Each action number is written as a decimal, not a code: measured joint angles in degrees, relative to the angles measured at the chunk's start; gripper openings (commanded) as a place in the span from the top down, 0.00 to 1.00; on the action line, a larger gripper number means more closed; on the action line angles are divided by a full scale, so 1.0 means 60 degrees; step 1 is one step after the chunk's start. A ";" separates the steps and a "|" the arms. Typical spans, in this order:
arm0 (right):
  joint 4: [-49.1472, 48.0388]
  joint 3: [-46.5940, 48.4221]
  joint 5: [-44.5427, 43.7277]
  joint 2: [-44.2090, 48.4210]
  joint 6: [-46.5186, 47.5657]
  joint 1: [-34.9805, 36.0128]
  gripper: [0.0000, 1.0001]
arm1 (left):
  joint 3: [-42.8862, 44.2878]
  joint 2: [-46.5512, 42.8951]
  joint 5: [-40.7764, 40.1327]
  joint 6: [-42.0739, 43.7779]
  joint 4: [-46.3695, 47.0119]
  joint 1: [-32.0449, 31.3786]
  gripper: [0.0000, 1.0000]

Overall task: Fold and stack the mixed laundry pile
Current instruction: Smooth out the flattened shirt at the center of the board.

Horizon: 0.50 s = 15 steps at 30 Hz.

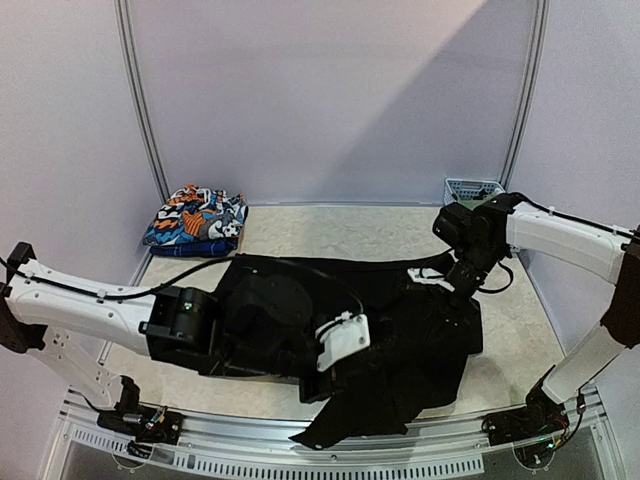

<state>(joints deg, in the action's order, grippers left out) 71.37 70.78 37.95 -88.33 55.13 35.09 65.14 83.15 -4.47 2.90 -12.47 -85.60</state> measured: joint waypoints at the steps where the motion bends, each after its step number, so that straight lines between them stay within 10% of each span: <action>1: 0.0018 0.0015 0.0000 0.0015 0.0047 -0.0215 0.47 | -0.0011 0.0000 0.0510 -0.0248 0.0109 0.0346 1.00; 15: -0.0907 -0.0535 -0.0521 -0.0313 -0.0113 -0.1759 0.43 | -0.0004 0.2863 0.3832 -0.4484 0.5031 0.2969 0.89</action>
<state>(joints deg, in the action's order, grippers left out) 65.93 67.57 34.83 -90.21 54.46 24.53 65.12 100.33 18.52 -24.01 17.72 -67.79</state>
